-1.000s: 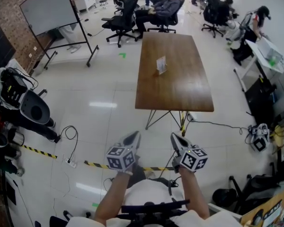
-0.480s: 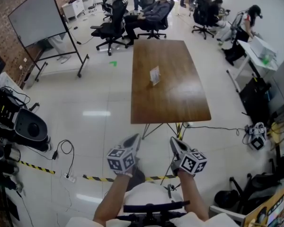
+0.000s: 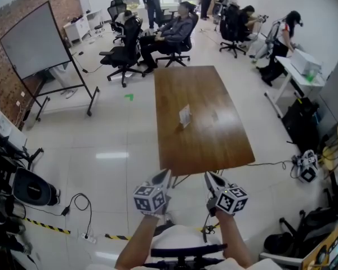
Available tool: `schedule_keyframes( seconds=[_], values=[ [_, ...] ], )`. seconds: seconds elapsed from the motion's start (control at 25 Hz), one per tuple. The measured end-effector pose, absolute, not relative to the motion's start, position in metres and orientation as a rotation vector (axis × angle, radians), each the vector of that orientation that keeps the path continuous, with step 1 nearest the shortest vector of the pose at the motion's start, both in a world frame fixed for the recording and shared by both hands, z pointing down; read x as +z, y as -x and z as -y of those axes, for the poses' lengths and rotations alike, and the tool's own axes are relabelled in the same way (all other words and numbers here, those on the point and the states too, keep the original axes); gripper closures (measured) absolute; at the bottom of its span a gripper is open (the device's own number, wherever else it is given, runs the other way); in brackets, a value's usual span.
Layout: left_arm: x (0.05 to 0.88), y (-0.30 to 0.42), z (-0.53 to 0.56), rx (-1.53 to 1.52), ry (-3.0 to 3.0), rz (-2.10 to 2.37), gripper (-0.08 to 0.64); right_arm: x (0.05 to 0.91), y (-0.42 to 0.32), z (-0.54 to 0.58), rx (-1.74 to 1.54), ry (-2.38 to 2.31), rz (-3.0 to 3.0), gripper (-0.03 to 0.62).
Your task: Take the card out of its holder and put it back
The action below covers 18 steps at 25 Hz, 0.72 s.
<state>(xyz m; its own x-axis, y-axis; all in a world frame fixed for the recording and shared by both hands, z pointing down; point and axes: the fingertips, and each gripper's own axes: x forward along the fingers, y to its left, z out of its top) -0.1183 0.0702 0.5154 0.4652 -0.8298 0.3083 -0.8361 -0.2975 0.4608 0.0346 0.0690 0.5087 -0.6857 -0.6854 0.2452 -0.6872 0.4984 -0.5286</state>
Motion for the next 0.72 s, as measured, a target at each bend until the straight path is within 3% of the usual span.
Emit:
schedule_keyframes(
  seconds=[0.44, 0.72],
  values=[
    [0.531, 0.124, -0.011, 0.042, -2.227, 1.127, 0.560, 0.493, 0.010, -0.031, 0.925, -1.176, 2.849, 0.591],
    [0.539, 0.133, 0.021, 0.051, -2.223, 1.094, 0.560, 0.496, 0.020, -0.001, 1.072, -1.148, 2.882, 0.589]
  ],
)
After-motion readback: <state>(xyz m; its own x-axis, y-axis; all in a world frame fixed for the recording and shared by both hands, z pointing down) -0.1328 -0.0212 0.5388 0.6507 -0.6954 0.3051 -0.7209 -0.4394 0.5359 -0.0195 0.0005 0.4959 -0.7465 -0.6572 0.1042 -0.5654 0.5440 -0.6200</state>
